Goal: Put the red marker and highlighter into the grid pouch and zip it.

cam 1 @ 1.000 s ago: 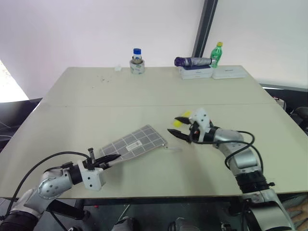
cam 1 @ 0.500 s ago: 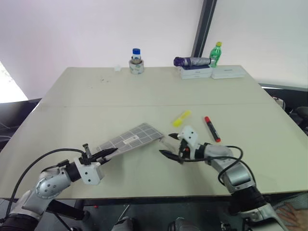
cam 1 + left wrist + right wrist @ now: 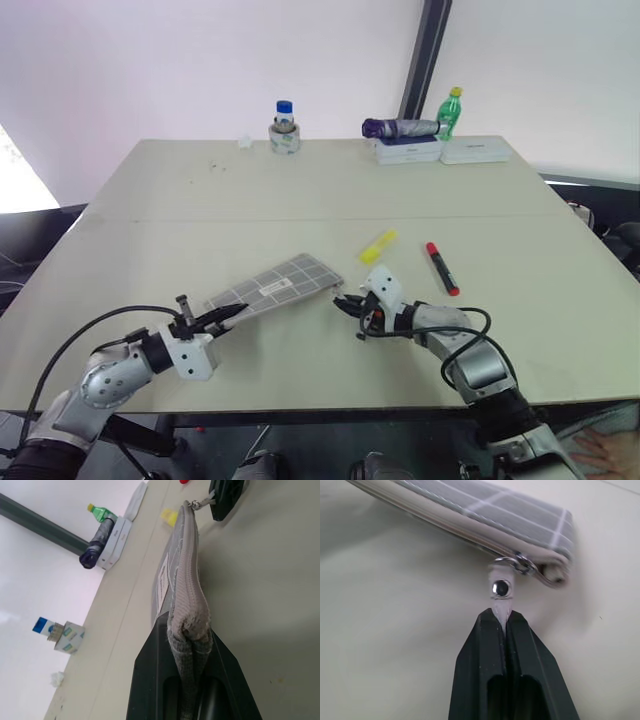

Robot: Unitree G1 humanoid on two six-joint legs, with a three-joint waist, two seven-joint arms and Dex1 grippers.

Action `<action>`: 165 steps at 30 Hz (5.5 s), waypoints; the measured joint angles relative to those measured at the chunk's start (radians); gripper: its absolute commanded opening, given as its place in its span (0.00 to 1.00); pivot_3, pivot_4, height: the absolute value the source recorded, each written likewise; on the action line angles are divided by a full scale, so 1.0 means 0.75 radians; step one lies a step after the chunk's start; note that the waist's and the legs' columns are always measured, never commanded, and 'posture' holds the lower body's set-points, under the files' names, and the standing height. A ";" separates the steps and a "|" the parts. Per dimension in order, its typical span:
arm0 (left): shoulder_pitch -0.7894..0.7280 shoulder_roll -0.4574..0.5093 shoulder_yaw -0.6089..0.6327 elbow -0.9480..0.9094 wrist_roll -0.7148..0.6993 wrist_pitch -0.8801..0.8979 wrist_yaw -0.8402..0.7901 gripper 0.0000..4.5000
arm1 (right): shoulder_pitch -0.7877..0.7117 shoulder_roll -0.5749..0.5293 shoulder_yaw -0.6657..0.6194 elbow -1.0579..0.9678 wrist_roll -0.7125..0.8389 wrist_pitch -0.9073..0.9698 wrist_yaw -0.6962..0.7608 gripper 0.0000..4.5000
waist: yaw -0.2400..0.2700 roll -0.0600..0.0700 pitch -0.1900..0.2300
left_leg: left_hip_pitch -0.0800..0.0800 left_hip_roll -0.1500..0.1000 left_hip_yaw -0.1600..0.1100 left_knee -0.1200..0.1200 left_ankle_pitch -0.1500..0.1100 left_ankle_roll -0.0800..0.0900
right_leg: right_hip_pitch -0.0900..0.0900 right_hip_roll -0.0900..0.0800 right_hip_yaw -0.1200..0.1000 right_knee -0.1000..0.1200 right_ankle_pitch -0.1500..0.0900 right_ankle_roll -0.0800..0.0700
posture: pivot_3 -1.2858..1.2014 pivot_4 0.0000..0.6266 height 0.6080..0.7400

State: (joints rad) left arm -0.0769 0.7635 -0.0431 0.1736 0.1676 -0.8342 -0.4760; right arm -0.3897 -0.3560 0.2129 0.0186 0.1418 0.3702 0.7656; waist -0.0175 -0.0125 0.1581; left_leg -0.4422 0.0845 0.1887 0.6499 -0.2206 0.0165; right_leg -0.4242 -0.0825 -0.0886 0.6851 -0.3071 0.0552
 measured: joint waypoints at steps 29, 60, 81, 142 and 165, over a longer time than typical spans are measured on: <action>-0.228 -0.264 -0.094 0.015 0.265 0.146 0.145 0.00 | -0.337 0.014 0.379 -0.015 -0.275 -0.426 0.274 0.01 | 0.000 -0.001 0.000 | 0.000 0.000 0.001 0.001 0.005 -0.008 | 0.000 0.002 0.000 0.000 0.000 0.000 | 0.52 0.24 0.98; -0.236 -0.284 -0.067 -0.081 0.145 0.296 0.190 0.00 | -0.356 -0.107 0.094 0.002 -0.026 -0.390 0.425 0.77 | 0.003 -0.001 0.000 | 0.000 0.000 -0.001 0.002 0.005 -0.008 | 0.001 0.001 0.000 0.001 0.000 0.000 | 0.52 0.24 0.98; -0.157 -0.269 -0.009 -0.161 -0.210 0.407 0.003 0.00 | -0.289 -0.021 -0.021 0.133 -0.062 -0.561 0.177 0.01 | 0.001 -0.001 0.000 | 0.000 0.000 0.000 0.002 0.005 -0.008 | 0.001 0.001 0.000 0.001 0.000 0.000 | 0.52 0.24 0.98; -0.103 -0.276 0.086 -0.105 0.086 0.395 0.262 0.00 | -0.596 0.457 -0.384 0.866 -0.173 0.032 -1.194 0.20 | -0.035 -0.001 0.000 | 0.000 0.001 0.001 -0.004 0.007 -0.012 | -0.002 0.001 0.001 0.002 0.000 0.000 | 0.52 0.24 0.98; -0.129 -0.293 0.086 -0.106 -0.287 0.504 0.016 0.00 | -0.312 -0.170 -0.023 0.007 0.006 -0.152 0.150 0.20 | -0.028 0.000 0.001 | 0.000 0.000 -0.001 -0.003 0.007 -0.011 | -0.001 0.001 0.000 0.000 0.000 0.001 | 0.52 0.24 0.98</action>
State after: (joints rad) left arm -0.1737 0.5438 0.0215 0.0939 -0.0477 -0.4564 -0.4637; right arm -0.6233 -0.4834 0.1960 0.0242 0.1464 0.2559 0.8784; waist -0.0387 -0.0126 0.1590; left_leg -0.4425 0.0848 0.1878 0.6479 -0.2157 0.0085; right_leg -0.4249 -0.0818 -0.0884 0.6852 -0.3071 0.0557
